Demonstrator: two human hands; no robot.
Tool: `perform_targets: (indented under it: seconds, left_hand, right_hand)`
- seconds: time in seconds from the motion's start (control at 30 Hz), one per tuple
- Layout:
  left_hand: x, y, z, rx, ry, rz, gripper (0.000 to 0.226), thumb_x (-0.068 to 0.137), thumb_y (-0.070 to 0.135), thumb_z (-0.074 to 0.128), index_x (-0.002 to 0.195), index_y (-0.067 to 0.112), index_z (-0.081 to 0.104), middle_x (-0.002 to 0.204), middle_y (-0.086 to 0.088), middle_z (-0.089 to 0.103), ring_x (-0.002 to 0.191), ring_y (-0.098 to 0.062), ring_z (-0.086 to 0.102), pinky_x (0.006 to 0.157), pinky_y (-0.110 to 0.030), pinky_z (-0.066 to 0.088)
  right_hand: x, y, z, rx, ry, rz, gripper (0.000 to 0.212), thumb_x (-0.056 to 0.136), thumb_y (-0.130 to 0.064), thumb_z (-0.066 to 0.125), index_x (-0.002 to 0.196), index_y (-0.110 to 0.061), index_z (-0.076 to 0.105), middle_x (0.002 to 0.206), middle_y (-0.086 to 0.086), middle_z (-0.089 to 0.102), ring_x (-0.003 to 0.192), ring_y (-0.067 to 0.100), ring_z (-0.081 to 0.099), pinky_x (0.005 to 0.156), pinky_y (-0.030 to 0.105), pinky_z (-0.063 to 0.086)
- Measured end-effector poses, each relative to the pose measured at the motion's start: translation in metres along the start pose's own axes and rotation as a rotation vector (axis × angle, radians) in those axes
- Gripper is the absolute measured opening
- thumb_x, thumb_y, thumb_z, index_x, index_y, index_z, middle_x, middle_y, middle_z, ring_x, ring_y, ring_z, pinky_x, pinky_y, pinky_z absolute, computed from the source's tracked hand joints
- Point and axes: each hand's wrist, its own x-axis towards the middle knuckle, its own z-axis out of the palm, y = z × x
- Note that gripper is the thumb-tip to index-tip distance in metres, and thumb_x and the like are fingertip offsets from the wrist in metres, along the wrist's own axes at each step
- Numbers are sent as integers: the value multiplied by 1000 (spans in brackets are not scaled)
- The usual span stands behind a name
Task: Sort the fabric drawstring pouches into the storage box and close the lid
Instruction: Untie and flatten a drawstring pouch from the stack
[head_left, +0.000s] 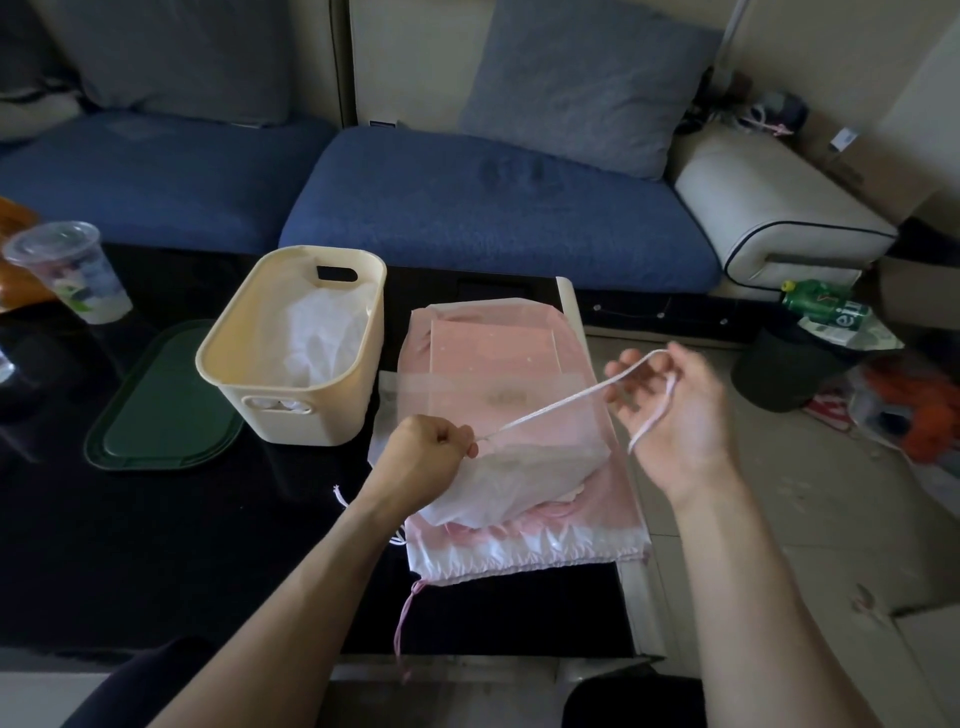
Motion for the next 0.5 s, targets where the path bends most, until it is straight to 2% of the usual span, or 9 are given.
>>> perform_targets:
  seconds: [0.07, 0.13, 0.17, 0.23, 0.3, 0.37, 0.43, 0.5]
  left_hand:
    - [0, 0, 0, -8, -5, -5, 36, 100, 24, 55, 73, 8, 73, 59, 11, 60, 55, -1, 51, 47, -10, 35]
    - [-2, 3, 1, 8, -27, 7, 35, 99, 25, 55, 73, 10, 73, 66, 7, 67, 62, -1, 58, 54, -13, 41]
    - [-2, 3, 1, 8, -35, 24, 34, 99, 26, 55, 74, 10, 74, 74, 2, 71, 72, -9, 63, 63, -20, 46]
    - [-4, 6, 2, -14, -63, 71, 33, 99, 25, 56, 76, 10, 74, 84, -3, 74, 88, -20, 67, 80, -32, 51]
    - [-5, 6, 4, -25, -105, 123, 31, 99, 24, 55, 78, 10, 74, 84, 1, 74, 89, -18, 67, 84, -32, 51]
    - [-5, 6, 6, -14, -141, 169, 31, 99, 25, 56, 79, 11, 74, 79, 10, 71, 82, -6, 65, 76, -21, 48]
    - [-4, 5, 9, -17, -148, 211, 30, 99, 25, 57, 77, 14, 73, 74, 14, 69, 71, 4, 60, 66, -12, 44]
    - [-3, 4, 10, -16, -130, 239, 29, 98, 25, 58, 74, 16, 70, 70, 14, 67, 65, 5, 57, 62, -11, 42]
  right_hand:
    - [9, -4, -9, -152, 162, -91, 25, 100, -35, 49, 84, -18, 60, 96, 4, 66, 94, 21, 64, 78, 34, 48]
    - [18, -3, -23, -647, 282, -125, 23, 96, -40, 54, 90, -20, 61, 105, 4, 62, 103, 24, 62, 75, 32, 45]
    - [22, 0, -29, -957, 311, -114, 26, 92, -43, 58, 91, -17, 62, 104, 7, 61, 104, 28, 62, 76, 32, 46]
    - [22, 11, -34, -1408, 276, -84, 38, 88, -41, 65, 108, -10, 67, 113, 13, 65, 111, 32, 62, 88, 36, 48]
    - [14, 20, -27, -1472, 63, -127, 31, 92, -29, 68, 119, -12, 69, 121, 5, 69, 112, 22, 64, 92, 29, 47]
    - [5, 28, -16, -1393, -272, -214, 21, 94, -19, 67, 115, -20, 71, 115, -7, 70, 108, 9, 65, 92, 22, 47]
    - [-3, 35, -6, -1392, -542, -172, 20, 94, -21, 68, 114, -23, 72, 112, -16, 71, 106, -1, 64, 94, 17, 47]
    - [-5, 41, -1, -1415, -635, -115, 13, 92, -26, 71, 104, -23, 76, 101, -15, 75, 97, -4, 66, 87, 14, 49]
